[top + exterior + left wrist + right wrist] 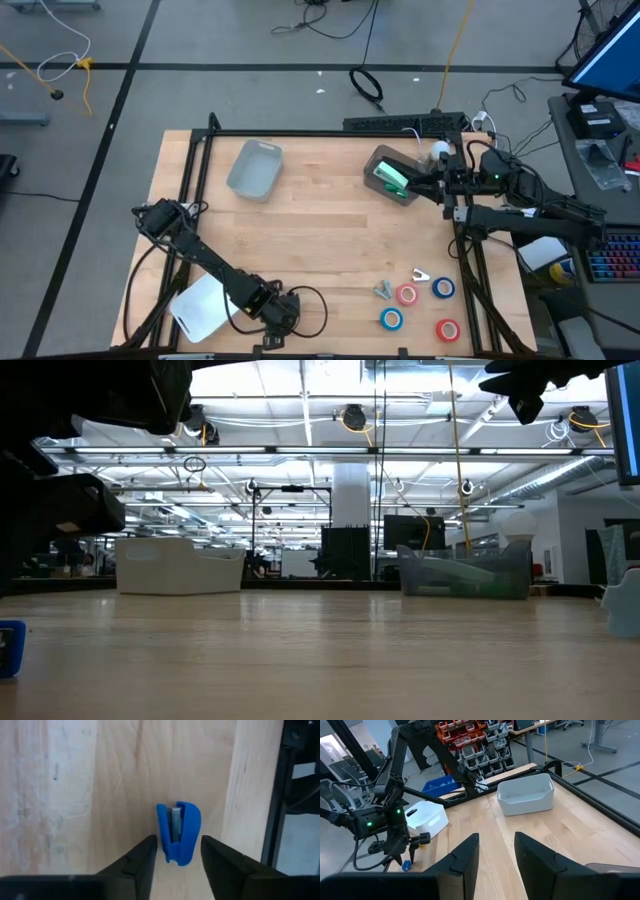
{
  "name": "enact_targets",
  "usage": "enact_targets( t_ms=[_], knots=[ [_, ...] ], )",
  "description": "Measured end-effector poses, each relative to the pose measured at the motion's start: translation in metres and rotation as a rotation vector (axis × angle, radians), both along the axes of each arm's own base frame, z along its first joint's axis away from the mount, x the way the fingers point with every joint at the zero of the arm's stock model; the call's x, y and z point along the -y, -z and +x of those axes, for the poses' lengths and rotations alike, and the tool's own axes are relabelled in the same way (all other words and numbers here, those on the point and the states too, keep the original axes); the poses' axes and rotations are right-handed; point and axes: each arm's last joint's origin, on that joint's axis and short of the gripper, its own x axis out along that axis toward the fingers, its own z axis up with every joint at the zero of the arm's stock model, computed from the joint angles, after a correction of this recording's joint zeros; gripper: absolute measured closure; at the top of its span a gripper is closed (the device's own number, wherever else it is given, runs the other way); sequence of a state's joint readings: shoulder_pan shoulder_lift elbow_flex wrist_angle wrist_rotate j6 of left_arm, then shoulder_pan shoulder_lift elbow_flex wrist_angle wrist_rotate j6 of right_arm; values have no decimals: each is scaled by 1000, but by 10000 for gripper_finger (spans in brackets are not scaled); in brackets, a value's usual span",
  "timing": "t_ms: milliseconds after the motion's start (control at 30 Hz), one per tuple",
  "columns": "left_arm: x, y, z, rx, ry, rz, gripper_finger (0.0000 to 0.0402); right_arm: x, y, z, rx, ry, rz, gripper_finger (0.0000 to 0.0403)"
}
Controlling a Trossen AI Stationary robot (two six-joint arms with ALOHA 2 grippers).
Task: Pick and place Stapler, Stapler remover, tape
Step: Put the blue stapler into the black bin
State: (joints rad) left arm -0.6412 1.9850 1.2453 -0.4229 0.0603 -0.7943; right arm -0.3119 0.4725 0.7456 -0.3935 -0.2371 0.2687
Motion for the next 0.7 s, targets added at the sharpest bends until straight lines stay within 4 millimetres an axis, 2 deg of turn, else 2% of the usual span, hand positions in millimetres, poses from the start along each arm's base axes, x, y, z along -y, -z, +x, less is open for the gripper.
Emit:
enact_targets(
  t_ms=[200, 367, 500, 700],
  knots=[
    [0, 1, 0, 17, -7, 23, 308, 0, 0, 0, 0, 0, 2, 287],
    [-1, 1, 2, 29, -16, 23, 344, 0, 0, 0, 0, 0, 3, 287],
    [-1, 1, 3, 23, -48, 12, 349, 0, 0, 0, 0, 0, 3, 287],
    [-9, -2, 7, 9, -105, -3, 325, 0, 0, 0, -1, -2, 9, 287]
  ],
)
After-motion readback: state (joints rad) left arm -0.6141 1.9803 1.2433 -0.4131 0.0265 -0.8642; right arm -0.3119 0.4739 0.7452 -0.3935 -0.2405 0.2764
